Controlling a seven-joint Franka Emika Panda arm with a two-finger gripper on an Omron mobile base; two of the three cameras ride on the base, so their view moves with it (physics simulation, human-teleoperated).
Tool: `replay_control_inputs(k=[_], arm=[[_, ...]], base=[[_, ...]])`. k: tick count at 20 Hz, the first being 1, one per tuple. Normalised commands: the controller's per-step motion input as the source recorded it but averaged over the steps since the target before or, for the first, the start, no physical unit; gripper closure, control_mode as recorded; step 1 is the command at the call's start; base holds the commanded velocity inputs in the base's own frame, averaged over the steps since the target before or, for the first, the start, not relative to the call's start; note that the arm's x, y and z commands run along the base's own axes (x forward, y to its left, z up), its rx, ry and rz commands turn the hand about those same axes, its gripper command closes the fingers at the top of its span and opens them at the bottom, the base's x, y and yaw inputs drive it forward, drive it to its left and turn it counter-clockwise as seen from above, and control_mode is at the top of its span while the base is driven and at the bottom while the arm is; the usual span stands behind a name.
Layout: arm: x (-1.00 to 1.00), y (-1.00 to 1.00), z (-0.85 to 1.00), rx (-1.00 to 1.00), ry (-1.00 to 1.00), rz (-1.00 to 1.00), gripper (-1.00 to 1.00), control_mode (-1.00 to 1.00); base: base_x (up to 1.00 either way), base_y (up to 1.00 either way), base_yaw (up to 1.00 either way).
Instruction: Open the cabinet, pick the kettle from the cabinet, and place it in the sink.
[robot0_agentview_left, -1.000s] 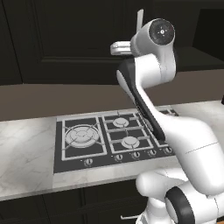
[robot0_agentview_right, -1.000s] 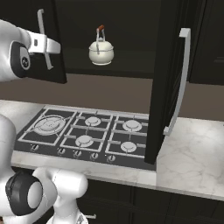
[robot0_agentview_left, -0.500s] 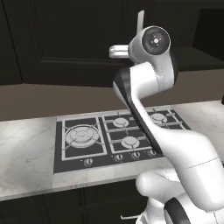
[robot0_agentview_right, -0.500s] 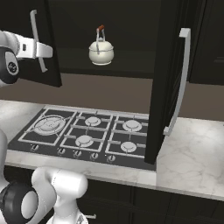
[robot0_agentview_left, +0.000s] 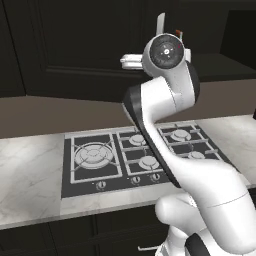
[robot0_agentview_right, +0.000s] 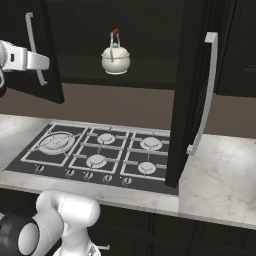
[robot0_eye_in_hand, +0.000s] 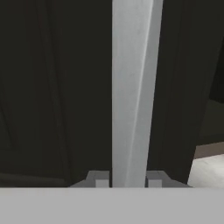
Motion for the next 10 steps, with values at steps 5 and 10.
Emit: replay_control_inputs(k=[5,10], arm=[[-0.39,0.43,0.01,0.0,0.0,-0.11,1.0,-1.0],[-0.36,0.42,0.0,0.0,0.0,-0.11,1.0,-1.0]], base=[[0.0,0.0,0.0],[0.0,0.0,0.0]])
